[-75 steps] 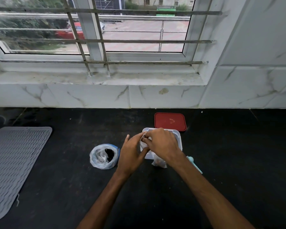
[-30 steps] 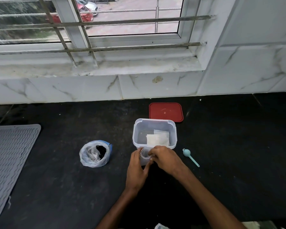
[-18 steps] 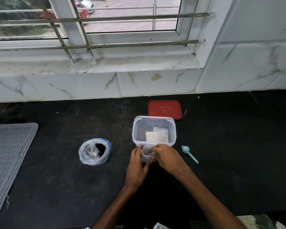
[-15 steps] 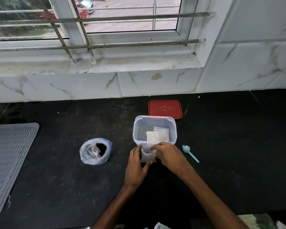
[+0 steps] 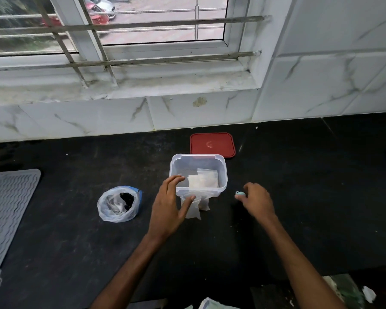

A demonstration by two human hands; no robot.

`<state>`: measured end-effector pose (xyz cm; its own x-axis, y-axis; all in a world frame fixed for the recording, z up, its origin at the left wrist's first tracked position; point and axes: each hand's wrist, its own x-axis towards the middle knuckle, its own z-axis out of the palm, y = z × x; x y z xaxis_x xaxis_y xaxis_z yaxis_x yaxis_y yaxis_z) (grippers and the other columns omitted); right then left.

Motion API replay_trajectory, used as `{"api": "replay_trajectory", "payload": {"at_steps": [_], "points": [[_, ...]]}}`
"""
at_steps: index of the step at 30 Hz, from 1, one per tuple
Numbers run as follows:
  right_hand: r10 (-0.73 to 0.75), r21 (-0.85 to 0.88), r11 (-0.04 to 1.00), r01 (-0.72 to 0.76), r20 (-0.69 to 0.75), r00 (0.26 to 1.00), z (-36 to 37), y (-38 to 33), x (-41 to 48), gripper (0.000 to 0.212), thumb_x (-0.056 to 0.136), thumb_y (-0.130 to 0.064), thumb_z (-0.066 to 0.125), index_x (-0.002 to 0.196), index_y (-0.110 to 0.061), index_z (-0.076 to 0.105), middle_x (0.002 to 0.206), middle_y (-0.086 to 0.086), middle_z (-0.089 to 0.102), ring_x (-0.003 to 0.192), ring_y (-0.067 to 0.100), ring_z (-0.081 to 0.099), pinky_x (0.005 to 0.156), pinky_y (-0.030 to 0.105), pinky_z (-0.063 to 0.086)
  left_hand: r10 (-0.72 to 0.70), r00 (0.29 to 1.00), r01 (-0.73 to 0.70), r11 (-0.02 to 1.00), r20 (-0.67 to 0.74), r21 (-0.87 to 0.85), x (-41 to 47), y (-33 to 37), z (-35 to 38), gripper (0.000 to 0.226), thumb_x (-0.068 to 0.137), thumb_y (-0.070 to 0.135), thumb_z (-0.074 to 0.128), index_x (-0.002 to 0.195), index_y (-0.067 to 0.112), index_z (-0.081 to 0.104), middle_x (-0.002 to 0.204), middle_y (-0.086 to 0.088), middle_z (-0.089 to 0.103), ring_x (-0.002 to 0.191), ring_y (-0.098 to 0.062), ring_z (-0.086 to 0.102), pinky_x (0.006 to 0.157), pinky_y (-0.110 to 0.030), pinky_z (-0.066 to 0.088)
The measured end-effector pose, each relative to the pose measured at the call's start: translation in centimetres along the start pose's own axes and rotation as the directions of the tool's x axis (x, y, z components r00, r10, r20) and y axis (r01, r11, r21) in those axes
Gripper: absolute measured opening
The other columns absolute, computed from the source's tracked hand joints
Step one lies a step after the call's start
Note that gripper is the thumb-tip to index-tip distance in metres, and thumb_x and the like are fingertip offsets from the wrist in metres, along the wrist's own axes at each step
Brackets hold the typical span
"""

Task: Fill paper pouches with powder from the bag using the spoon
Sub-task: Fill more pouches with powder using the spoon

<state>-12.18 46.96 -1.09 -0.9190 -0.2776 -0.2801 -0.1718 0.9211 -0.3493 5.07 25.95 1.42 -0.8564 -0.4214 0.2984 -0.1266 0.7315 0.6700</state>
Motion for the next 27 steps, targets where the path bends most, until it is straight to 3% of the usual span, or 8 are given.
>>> {"api": "replay_trajectory", "payload": {"at_steps": [3, 7, 11, 16, 20, 23, 25, 27], "points": [[0.008, -0.067, 0.998, -0.006, 0.018, 1.0, 1.9, 0.7, -0.3, 0.045, 0.088, -0.04, 0.07, 0.12, -0.013, 0.056, 0.123, 0.006, 0.052, 0.112, 0.024, 0.054, 0.089, 0.038, 0.049, -0.052, 0.998, 0.05, 0.998, -0.047, -0.033, 0.8, 0.6, 0.9, 0.046, 0.092, 0.027, 0.066, 0.133, 0.017, 0.048, 0.139, 0.002, 0.047, 0.125, -0.012, 0.049, 0.099, -0.038, 0.051], [-0.009, -0.037, 0.999, 0.007, -0.077, 0.997, 2.6, 0.5, -0.5, 0.029, 0.091, -0.037, 0.066, 0.11, -0.016, 0.059, 0.116, 0.002, 0.055, 0.109, 0.023, 0.055, 0.081, 0.038, 0.047, -0.154, 0.98, 0.139, 0.983, -0.127, -0.118, 0.8, -0.1, 0.2, 0.043, 0.092, 0.017, 0.066, 0.131, 0.019, 0.048, 0.133, 0.003, 0.048, 0.117, -0.015, 0.054, 0.094, -0.039, 0.053], [0.035, 0.269, 0.962, 0.038, -0.264, 0.964, 0.6, -0.7, -0.8, 0.026, 0.094, -0.039, 0.061, 0.113, -0.022, 0.059, 0.106, 0.001, 0.068, 0.098, 0.025, 0.064, 0.076, 0.038, 0.05, -0.214, 0.948, 0.191, 0.975, -0.235, -0.115, 0.2, -2.3, -2.5, 0.043, 0.091, 0.011, 0.066, 0.13, 0.015, 0.05, 0.128, 0.001, 0.051, 0.111, -0.012, 0.054, 0.093, -0.036, 0.051], [-0.146, 0.519, 0.774, 0.362, -0.41, 0.9, -4.0, -7.0, -2.1, 0.021, 0.095, -0.033, 0.062, 0.115, -0.024, 0.065, 0.1, -0.007, 0.07, 0.089, 0.009, 0.065, 0.077, 0.029, 0.053, -0.314, 0.868, 0.3, 0.949, -0.384, -0.097, -0.5, -6.6, -6.7, 0.039, 0.089, 0.007, 0.066, 0.125, 0.014, 0.052, 0.122, 0.005, 0.052, 0.105, -0.012, 0.055, 0.089, -0.041, 0.052], [-0.32, 0.64, 0.662, 0.39, -0.229, 0.919, -3.3, -14.1, -3.4, 0.017, 0.099, -0.025, 0.058, 0.111, -0.022, 0.07, 0.091, -0.004, 0.07, 0.079, 0.009, 0.062, 0.071, 0.021, 0.047, -0.427, 0.771, 0.466, 0.884, -0.473, -0.04, -1.6, -9.6, -9.1, 0.04, 0.089, 0.013, 0.067, 0.126, 0.009, 0.052, 0.126, -0.006, 0.053, 0.111, -0.023, 0.054, 0.093, -0.039, 0.046], [-0.523, 0.684, 0.656, 0.318, 0.109, 0.845, -0.2, -19.5, -5.2, 0.026, 0.097, -0.011, 0.059, 0.12, -0.022, 0.067, 0.101, -0.002, 0.071, 0.094, 0.011, 0.064, 0.081, 0.019, 0.047, -0.682, 0.588, 0.719, 0.687, -0.435, -0.106, -2.4, -12.3, -9.8, 0.065, 0.085, 0.037, 0.073, 0.135, 0.005, 0.046, 0.136, -0.018, 0.049, 0.125, -0.033, 0.048, 0.1, -0.045, 0.042], [-0.613, 0.589, 0.703, 0.398, 0.219, 0.759, 2.7, -22.1, -6.2, 0.036, 0.092, -0.002, 0.06, 0.123, -0.019, 0.067, 0.103, -0.003, 0.072, 0.096, 0.012, 0.066, 0.084, 0.015, 0.047, -0.822, 0.462, 0.832, 0.532, -0.333, -0.158, -2.7, -13.3, -9.2, 0.083, 0.078, 0.05, 0.075, 0.138, 0.002, 0.044, 0.138, -0.024, 0.047, 0.128, -0.039, 0.044, 0.104, -0.048, 0.04], [-0.62, 0.398, 0.767, 0.504, 0.253, 0.743, 5.9, -24.4, -6.5, 0.034, 0.088, -0.006, 0.061, 0.116, -0.021, 0.071, 0.1, 0.002, 0.074, 0.093, 0.019, 0.069, 0.086, 0.029, 0.054, -0.884, 0.4, 0.889, 0.438, -0.24, -0.131, -2.8, -13.8, -8.3, 0.088, 0.073, 0.054, 0.078, 0.136, 0.001, 0.045, 0.137, -0.026, 0.044, 0.128, -0.041, 0.042, 0.105, -0.045, 0.038]]}}
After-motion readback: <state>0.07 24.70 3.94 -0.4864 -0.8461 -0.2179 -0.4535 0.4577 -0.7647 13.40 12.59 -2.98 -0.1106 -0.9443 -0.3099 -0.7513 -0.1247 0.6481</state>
